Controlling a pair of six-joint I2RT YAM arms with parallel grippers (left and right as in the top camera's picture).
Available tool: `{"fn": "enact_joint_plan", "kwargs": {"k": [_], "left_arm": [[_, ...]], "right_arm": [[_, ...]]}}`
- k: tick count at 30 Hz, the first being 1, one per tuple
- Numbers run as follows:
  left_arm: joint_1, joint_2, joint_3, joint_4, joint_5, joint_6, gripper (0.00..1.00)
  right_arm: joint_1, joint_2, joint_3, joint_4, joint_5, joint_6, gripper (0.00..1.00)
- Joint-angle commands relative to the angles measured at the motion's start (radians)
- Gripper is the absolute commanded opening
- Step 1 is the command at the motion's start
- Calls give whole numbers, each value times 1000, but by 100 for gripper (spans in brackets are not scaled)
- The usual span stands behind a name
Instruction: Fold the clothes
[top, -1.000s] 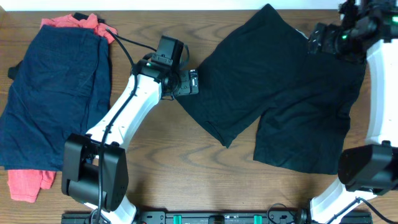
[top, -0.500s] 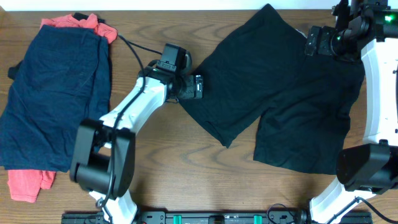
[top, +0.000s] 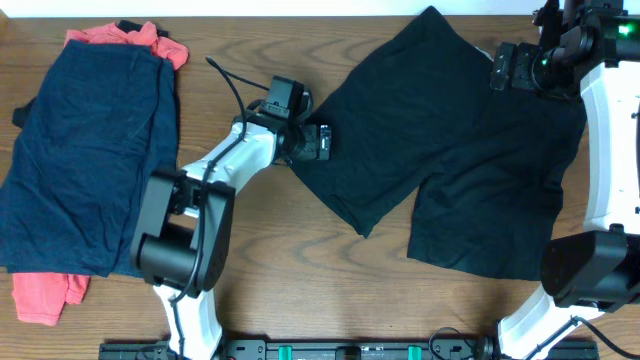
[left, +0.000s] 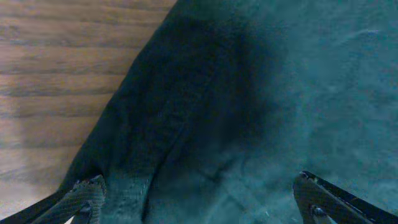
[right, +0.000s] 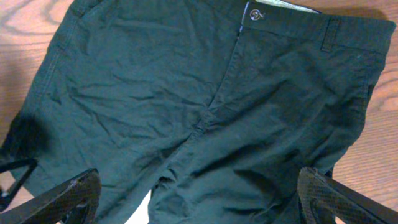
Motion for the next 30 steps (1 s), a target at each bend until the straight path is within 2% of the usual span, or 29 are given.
{"fn": "enact_joint_plan", "kwargs": {"k": [1, 5, 6, 8, 10, 14, 15, 20, 25, 30], "left_arm": [[2, 42, -7, 3, 13, 11, 98], [5, 40, -5, 5, 9, 11, 100], [8, 40, -5, 4, 9, 11, 95], [14, 40, -6, 2, 9, 11, 77], [15, 40, -6, 0, 7, 11, 50], [15, 40, -6, -4, -32, 10, 24], [17, 40, -6, -4, -36, 10, 20], [50, 39, 9, -7, -69, 10, 7], [98, 40, 14, 74, -294, 11, 7], [135, 41, 14, 310, -446, 11, 7]], "right_arm": [[7, 13, -11, 6, 11, -11, 99], [6, 17, -11, 13, 11, -11, 99], [7, 18, -11, 15, 11, -11, 99], [7, 20, -11, 16, 10, -11, 99], [7, 20, -11, 15, 10, -11, 99], [7, 20, -11, 15, 10, -11, 99], [6, 20, -11, 15, 11, -11, 99], [6, 20, -11, 16, 11, -19, 99], [6, 20, -11, 27, 11, -19, 99], [6, 20, -11, 34, 11, -18, 99]]}}
